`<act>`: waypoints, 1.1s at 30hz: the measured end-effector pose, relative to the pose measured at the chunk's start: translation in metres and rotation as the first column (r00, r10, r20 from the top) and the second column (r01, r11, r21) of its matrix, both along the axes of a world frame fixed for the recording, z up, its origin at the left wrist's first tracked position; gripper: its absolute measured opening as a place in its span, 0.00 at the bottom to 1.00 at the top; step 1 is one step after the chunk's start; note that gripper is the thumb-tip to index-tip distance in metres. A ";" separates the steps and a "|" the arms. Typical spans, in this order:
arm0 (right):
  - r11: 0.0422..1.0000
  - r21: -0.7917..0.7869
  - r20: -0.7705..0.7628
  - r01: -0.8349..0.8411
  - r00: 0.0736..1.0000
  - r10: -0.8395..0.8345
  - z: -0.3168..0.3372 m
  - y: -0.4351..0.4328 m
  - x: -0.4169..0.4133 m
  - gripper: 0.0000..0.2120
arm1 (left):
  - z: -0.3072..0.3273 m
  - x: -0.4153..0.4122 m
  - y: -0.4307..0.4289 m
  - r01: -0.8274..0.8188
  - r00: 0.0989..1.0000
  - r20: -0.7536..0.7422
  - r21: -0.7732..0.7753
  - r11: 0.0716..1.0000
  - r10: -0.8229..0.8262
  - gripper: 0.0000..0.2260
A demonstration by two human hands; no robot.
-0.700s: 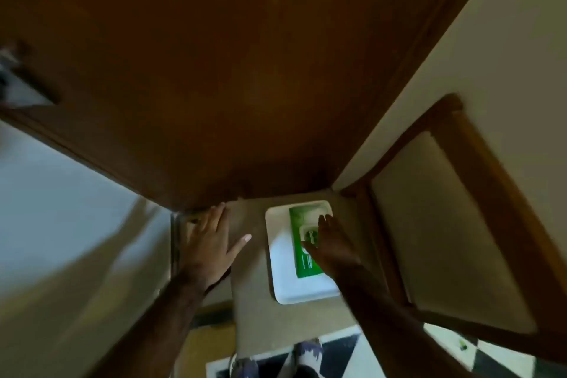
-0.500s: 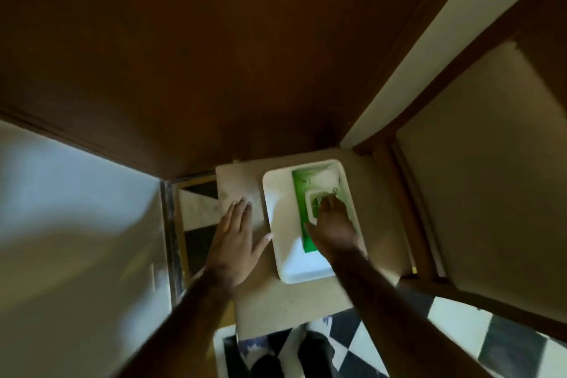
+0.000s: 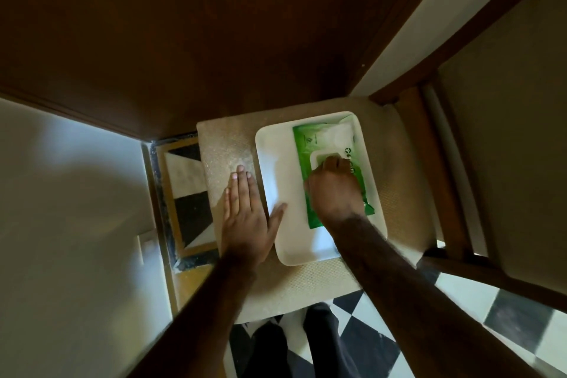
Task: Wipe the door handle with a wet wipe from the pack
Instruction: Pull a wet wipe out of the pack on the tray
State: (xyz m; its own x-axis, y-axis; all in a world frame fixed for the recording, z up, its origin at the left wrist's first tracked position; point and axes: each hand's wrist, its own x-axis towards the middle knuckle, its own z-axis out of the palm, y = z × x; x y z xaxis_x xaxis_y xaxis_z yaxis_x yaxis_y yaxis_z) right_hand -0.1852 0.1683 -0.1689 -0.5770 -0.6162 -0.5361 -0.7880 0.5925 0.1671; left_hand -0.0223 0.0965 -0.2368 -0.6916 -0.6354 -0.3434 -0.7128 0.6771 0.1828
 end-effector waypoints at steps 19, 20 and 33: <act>-0.118 -0.268 0.867 0.956 0.186 -0.463 0.018 0.085 -0.041 0.21 | 0.058 -0.109 0.015 0.352 0.877 -0.320 -0.082 0.932 -0.359 0.17; -0.130 -0.260 0.869 0.957 0.173 -0.464 0.016 0.086 -0.041 0.19 | 0.059 -0.117 0.017 0.366 0.897 -0.231 -0.093 0.926 -0.377 0.18; 0.420 -0.521 0.711 0.743 0.650 -0.268 0.017 0.081 -0.039 0.16 | 0.075 -0.107 -0.001 -0.383 0.531 -0.252 0.780 0.494 0.809 0.09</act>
